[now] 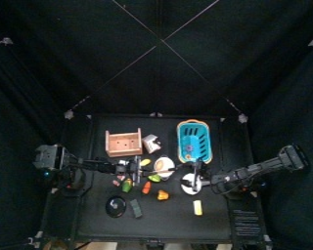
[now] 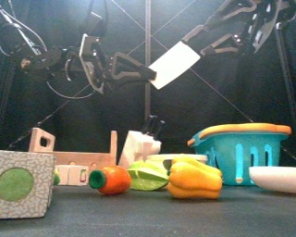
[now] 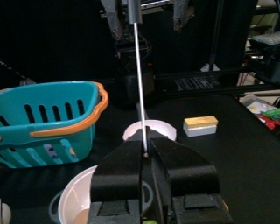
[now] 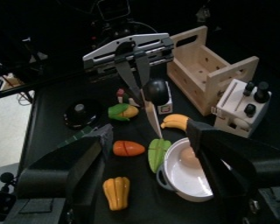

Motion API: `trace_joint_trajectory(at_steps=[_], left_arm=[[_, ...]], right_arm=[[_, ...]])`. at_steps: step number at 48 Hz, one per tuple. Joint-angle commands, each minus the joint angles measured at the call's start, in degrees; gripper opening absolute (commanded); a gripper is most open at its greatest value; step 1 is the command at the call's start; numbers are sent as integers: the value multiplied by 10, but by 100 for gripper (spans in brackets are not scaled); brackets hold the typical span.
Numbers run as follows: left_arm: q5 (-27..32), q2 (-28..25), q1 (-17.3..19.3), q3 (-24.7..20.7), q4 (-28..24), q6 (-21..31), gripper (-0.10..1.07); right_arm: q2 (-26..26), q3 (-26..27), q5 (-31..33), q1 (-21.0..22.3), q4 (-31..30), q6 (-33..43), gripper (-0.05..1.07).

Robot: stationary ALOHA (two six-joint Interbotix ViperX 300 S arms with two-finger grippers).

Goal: Regrasp cleaver

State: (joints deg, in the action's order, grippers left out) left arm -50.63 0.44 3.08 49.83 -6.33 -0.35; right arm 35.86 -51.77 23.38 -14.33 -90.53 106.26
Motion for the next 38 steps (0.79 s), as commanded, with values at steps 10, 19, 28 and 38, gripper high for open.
trace_joint_trajectory(at_steps=[10, 19, 28, 38], left_arm=[[-2, 11, -10, 6, 0, 0, 44], [1, 11, -9, 18, 1, 1, 44], [21, 11, -10, 19, 8, 0, 44], [54, 11, -10, 18, 8, 0, 44]], right_arm=[[25, 25, -25, 21, 170, -3, 98], [45, 24, -48, 56, 275, -4, 98], [45, 18, -47, 72, 363, -20, 98], [49, 41, 15, 70, 475, -98, 98]])
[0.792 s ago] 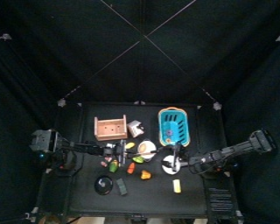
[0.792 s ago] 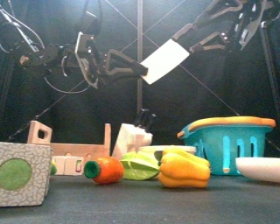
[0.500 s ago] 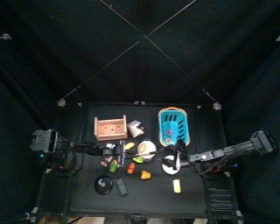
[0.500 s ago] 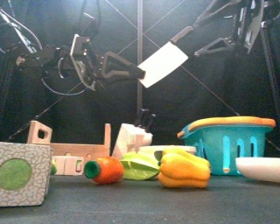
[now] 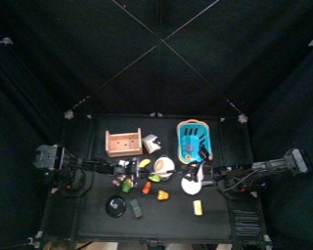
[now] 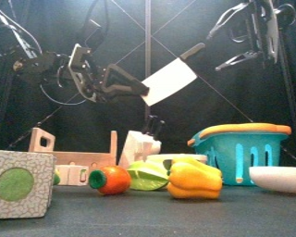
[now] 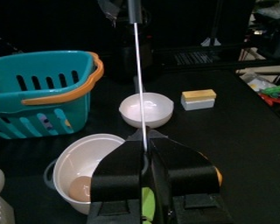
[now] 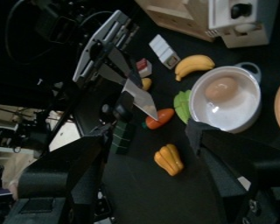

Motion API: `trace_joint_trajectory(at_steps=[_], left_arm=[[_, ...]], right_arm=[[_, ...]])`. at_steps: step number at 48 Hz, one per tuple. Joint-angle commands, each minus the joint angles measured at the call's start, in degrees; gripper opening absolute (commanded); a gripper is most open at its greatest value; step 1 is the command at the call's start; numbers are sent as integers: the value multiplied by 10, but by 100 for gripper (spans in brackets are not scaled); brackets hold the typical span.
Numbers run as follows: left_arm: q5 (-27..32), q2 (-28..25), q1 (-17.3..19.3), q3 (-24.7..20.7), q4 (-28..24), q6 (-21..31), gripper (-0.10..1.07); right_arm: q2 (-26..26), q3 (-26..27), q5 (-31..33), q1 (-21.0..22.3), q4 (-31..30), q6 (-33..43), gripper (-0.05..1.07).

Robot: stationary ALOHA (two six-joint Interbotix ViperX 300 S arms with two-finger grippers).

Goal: Regrasp cleaver

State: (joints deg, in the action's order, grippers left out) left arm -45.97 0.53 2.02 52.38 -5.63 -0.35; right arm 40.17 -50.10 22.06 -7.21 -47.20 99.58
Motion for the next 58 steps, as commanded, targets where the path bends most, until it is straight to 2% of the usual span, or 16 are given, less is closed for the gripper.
trace_joint_trajectory(at_steps=[1, 6, 15, 22, 30, 35, 42, 49, 58], left_arm=[[8, 11, 1, -7, 1, 0, 44], [13, 10, 0, -8, 1, 0, 44], [14, 12, 0, -10, 0, 0, 44], [14, 15, 0, -10, 0, 0, 44], [14, 18, 1, -10, 1, 0, 44], [14, 18, 0, -10, 1, 0, 44], [14, 18, 0, -9, 0, 0, 44], [17, 18, 0, -8, 1, 2, 44], [49, 20, -19, -14, 1, 3, 44]], right_arm=[[7, 28, 39, -3, 53, -43, 98], [15, 51, 95, -4, 121, -110, 98], [15, 103, 212, 4, 249, -273, 98], [9, 126, 238, 25, 318, -364, 98], [-5, 129, 282, 60, 396, -417, 98], [-18, 128, 286, 61, 407, -456, 98], [-33, 142, 261, 56, 372, -545, 98], [-33, 132, 197, 38, 331, -613, 98], [-54, 113, 102, 17, 285, -623, 98]])
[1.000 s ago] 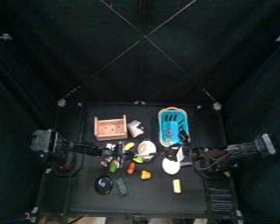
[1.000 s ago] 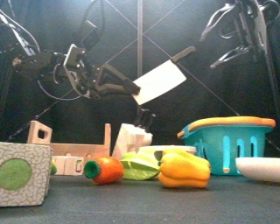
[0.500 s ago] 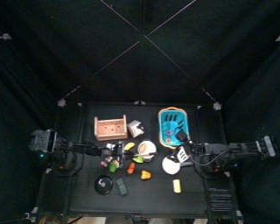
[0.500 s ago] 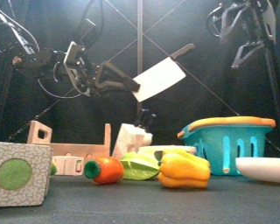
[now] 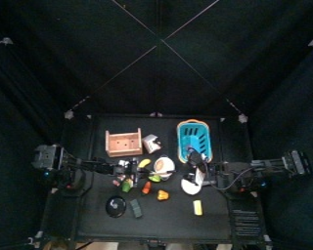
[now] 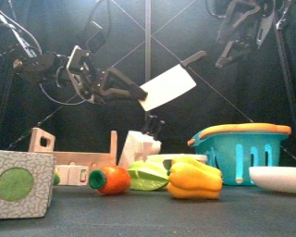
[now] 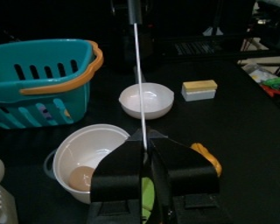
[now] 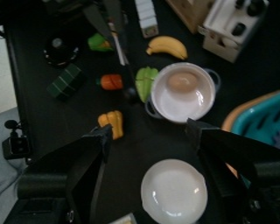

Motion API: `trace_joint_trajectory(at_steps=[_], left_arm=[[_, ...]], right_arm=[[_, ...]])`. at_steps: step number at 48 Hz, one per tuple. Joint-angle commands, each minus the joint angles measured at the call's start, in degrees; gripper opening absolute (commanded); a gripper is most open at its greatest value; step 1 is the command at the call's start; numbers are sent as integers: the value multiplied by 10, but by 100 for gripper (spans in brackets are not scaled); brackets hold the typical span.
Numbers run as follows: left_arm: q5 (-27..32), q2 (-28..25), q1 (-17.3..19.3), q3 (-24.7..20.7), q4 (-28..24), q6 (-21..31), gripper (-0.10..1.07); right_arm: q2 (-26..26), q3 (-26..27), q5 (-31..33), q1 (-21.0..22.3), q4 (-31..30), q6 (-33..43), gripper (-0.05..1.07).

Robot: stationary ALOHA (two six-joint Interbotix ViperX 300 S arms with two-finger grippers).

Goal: Regrasp cleaver

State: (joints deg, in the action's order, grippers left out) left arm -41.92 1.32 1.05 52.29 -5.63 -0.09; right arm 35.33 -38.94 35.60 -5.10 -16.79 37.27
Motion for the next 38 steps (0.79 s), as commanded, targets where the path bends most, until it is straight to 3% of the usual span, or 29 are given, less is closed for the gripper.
trace_joint_trajectory(at_steps=[1, 14, 30, 38], left_arm=[[14, 13, -12, -14, 1, 0, 44], [58, 25, -23, -20, 4, 1, 44], [58, 27, -24, -19, 4, 1, 44], [59, 22, -25, -19, 4, 1, 44]], right_arm=[[-11, 0, -39, -5, -25, -1, 98], [-49, -2, -66, -30, -62, 1, 98], [-93, 11, -89, -40, -73, 0, 97], [-98, 18, -90, -40, -73, -1, 91]])
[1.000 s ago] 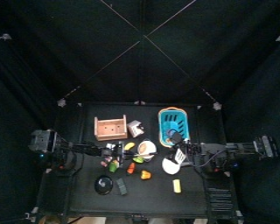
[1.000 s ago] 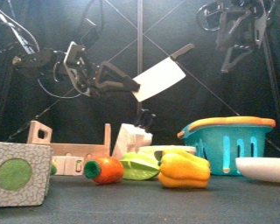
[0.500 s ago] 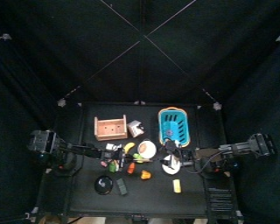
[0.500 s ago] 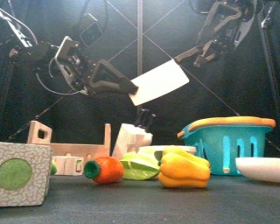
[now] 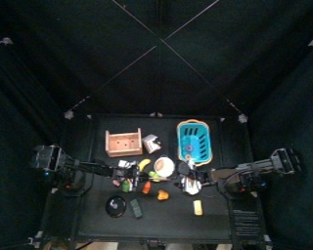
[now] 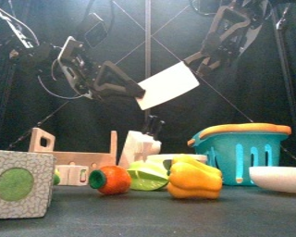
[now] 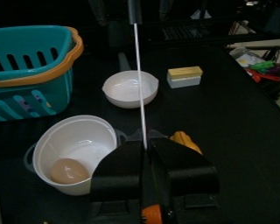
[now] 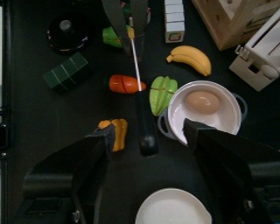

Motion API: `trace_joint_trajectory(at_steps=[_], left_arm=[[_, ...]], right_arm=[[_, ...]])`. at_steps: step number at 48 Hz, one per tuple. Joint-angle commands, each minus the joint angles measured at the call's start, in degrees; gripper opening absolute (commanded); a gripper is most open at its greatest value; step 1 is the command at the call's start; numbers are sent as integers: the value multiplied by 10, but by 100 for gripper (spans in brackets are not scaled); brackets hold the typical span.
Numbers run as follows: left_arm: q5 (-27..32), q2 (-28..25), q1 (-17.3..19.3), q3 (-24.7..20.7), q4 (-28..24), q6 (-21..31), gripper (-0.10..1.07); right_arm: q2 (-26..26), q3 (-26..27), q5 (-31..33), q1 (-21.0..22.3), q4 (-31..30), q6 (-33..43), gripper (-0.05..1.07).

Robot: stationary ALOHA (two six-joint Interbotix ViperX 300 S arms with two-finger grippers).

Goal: Regrasp cleaver

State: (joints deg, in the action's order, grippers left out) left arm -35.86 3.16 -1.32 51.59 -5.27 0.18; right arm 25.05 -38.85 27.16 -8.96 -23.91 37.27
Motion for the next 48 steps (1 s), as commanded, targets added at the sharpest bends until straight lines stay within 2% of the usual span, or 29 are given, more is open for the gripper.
trace_joint_trajectory(at_steps=[1, 26, 39, 48], left_arm=[[-3, 3, -1, -12, 0, -2, 44], [-3, -4, -1, -11, 0, -3, 44], [-14, 4, -1, -9, 0, -4, 44], [-58, 5, -1, -3, 1, -2, 44]], right_arm=[[4, 18, -5, -2, -2, -1, 90], [-11, 7, -5, -2, 10, 1, 60], [-33, -4, -4, -6, 18, 0, 50], [-33, -14, -5, -10, 28, 2, 47]])
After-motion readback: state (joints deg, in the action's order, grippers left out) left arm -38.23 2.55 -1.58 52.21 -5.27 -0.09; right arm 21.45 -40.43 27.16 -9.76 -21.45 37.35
